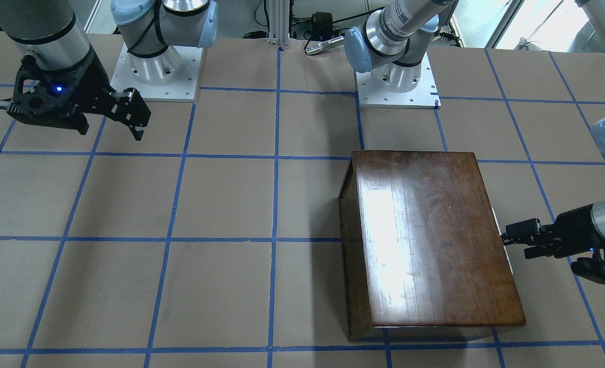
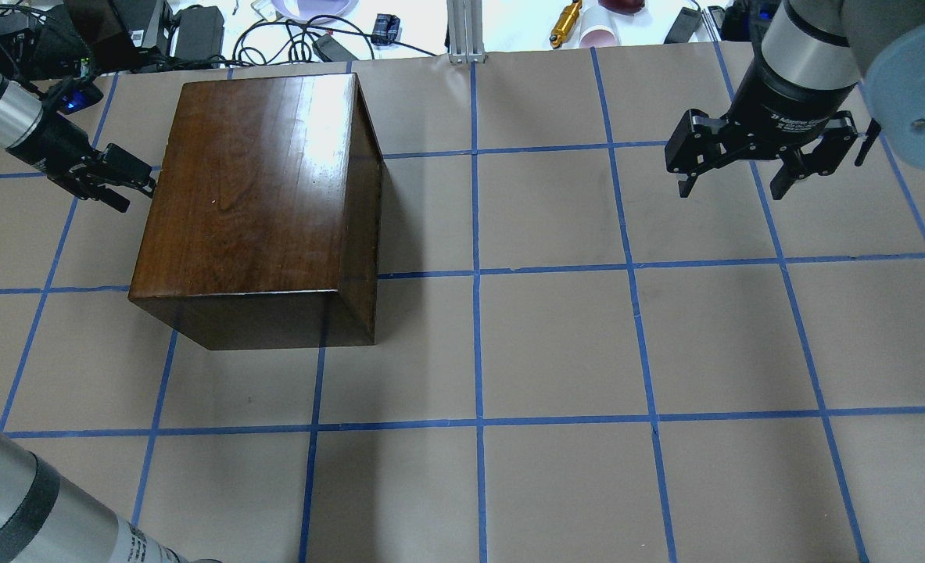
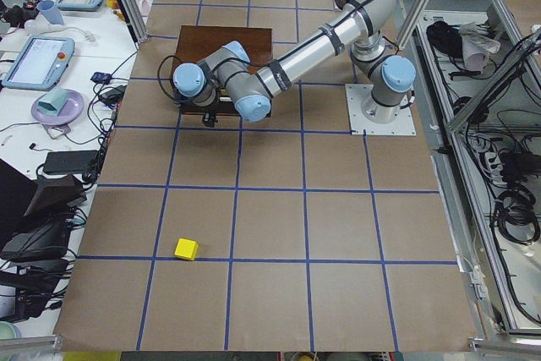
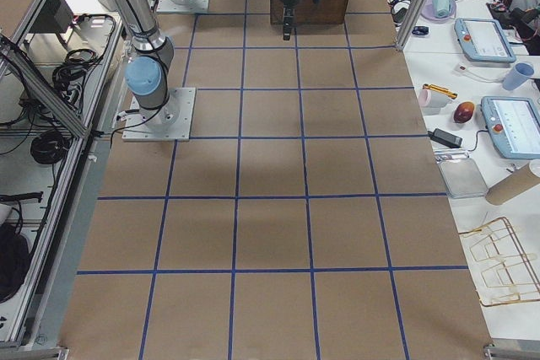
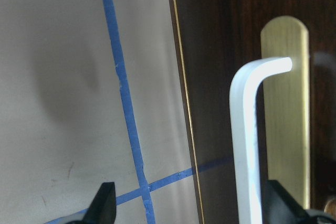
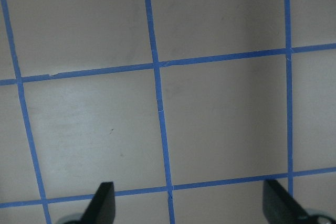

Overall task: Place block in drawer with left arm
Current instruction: 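Lower the left gripper and close it on the white drawer handle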

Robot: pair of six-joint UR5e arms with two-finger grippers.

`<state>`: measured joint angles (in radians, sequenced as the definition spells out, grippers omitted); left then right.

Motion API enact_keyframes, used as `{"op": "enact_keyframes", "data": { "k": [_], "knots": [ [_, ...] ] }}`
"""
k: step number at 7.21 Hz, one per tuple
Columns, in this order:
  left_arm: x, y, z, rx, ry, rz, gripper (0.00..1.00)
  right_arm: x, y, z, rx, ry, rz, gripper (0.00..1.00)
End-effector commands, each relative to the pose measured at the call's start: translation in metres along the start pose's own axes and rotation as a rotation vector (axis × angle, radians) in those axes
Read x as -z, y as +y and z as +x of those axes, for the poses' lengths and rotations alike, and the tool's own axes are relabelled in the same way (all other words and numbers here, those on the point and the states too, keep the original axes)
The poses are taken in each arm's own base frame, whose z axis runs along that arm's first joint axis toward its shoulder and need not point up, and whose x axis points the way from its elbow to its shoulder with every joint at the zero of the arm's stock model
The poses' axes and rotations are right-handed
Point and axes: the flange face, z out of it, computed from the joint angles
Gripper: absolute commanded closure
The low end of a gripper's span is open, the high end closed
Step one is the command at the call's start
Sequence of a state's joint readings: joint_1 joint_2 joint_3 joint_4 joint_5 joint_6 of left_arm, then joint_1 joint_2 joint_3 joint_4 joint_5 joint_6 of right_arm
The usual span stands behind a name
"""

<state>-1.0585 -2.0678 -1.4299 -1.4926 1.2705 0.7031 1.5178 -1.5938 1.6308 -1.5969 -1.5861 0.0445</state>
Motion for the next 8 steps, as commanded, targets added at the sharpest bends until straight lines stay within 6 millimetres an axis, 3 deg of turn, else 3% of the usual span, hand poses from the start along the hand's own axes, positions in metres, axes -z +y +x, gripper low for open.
{"op": "enact_keyframes", "data": {
  "k": [1,8],
  "knots": [
    [-0.011,-0.002,-0.006,0.009,0.01,-0.014,0.0,0.0,0.0,0.0,0.001,0.0,0.0,0.0],
    [0.001,-0.007,-0.011,-0.019,-0.07,0.014,0.0,0.0,0.0,0.0,0.001,0.0,0.0,0.0]
  ]
}}
